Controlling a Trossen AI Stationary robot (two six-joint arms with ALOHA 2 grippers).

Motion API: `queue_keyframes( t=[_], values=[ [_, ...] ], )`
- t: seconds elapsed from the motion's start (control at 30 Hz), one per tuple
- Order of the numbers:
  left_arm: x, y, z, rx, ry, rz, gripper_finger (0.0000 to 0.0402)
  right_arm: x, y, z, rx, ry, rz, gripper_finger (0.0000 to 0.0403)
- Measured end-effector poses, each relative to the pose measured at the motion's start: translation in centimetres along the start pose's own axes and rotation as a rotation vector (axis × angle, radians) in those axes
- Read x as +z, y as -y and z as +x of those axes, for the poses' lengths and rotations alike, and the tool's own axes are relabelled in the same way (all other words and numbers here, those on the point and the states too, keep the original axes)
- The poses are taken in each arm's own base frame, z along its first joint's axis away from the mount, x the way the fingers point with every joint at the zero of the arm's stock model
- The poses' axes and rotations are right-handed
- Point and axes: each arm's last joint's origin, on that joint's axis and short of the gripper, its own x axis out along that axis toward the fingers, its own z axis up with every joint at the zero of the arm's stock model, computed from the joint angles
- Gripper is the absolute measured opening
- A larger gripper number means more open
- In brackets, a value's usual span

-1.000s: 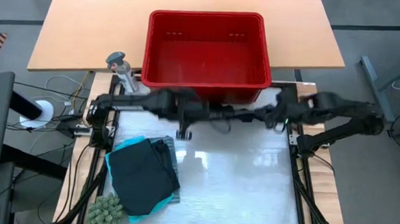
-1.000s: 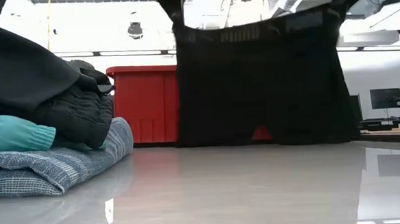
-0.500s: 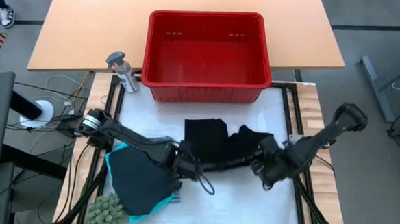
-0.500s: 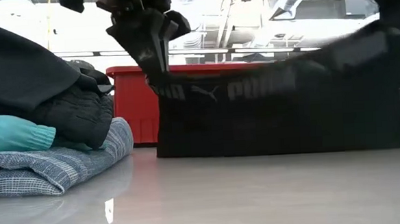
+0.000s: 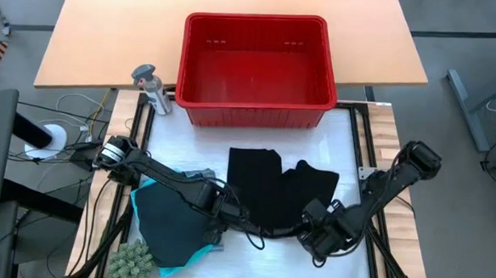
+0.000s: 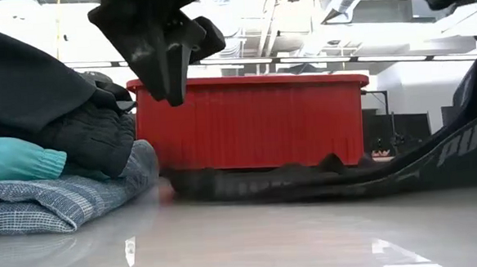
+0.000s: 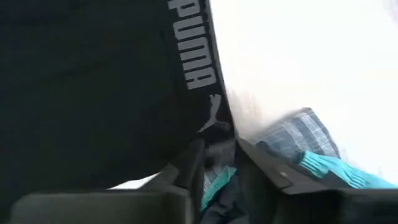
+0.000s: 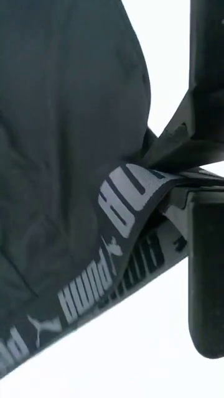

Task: Fold Laundry from Bin
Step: Fold the black boxer from the red organizer bin

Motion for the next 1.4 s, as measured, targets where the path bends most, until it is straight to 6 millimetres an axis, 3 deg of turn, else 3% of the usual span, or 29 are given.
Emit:
queue_keyframes(
  t=[0.2,0.37,0.53,0.67,0.8,0.97,1.4],
  values=[
    [0.0,0.1,0.0,-0.039,0.0,0.03,0.0142,-1.3,-0.7,-1.0,0.113,-0.011,-0.053,0.0078],
    [0.8,-0.2,0.0,-0.036,0.083,-0.001,0.0179,-2.6,-1.4,-2.0,0.231,-0.031,-0.114,0.0137],
    [1.4,-0.6,1.3,-0.025,0.243,0.048,0.0182,-3.7,-1.3,-2.4,0.252,-0.028,-0.2,0.0204],
    [1.0,-1.5,2.9,-0.053,0.344,0.005,0.0183,-4.7,-1.2,-2.8,0.269,-0.041,-0.34,0.023],
    [0.1,-2.6,4.2,-0.063,0.369,-0.092,0.0183,-5.8,-1.2,-3.2,0.307,-0.091,-0.481,0.0234],
    [0.0,-3.2,4.5,-0.062,0.387,-0.143,0.0183,-6.4,-1.4,-3.5,0.354,-0.093,-0.584,0.0234],
    [0.2,-2.7,4.4,-0.056,0.406,-0.187,0.0183,-5.0,-1.8,-3.0,0.366,-0.133,-0.56,0.0254]
  ],
)
